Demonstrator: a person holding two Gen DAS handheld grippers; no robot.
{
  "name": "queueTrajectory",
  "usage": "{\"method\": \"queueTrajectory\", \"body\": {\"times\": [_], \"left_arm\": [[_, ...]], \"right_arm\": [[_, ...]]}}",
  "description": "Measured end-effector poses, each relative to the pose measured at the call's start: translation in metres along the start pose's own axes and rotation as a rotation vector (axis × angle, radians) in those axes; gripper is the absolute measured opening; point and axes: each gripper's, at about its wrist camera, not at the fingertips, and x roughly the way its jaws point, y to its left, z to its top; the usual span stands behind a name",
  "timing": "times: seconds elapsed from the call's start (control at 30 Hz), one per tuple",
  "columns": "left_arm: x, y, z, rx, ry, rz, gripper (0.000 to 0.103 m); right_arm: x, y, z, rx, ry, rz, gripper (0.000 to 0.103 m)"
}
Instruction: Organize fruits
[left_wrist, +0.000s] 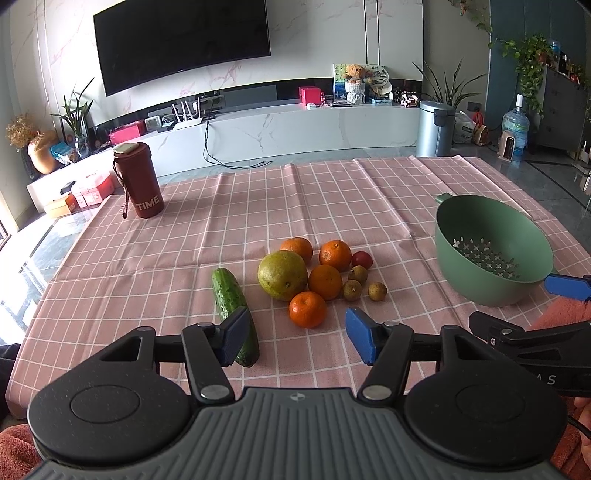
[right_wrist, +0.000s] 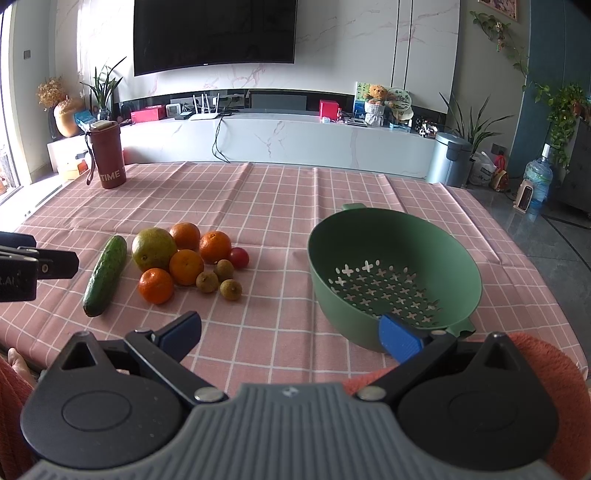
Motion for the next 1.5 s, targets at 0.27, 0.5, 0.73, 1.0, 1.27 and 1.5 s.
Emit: {"method": "queueTrajectory", "body": {"times": [0.27,0.5,0.73,1.0,1.27,1.5], "left_arm": [[-0.001,0.000,0.001,0.001,-0.003,-0.006,0.071],[0.001,0.001,0.002,0.000,0.001,-0.028,0.071],[0.014,0.026,0.018,-0.065,0.031,-0.112,0.062],[0.046,0.048,0.031,-0.086,0.100,-0.114,0.044],[0.102,0.088,0.037,-0.195,0.228,-0.042,0.045],[0.143,0.112,0.029,-0.282,0.305,-0.057,0.052]], "right_arm": [[0.000,0.000,0.000,0.000,0.000,0.000,0.098],[0.000,0.001,0.001,-0.002,0.005,0.007,0.098],[0.009,0.011,0.009,-0.019,0.028,0.085,0.095],[0.044,0.040,0.026,-0.086,0.038,0.213,0.068],[0.090,0.073,0.051,-0.131,0.065,0.331,0.067],[0.137,0.107,0.067,-0.188,0.093,0.384,0.067]]}}
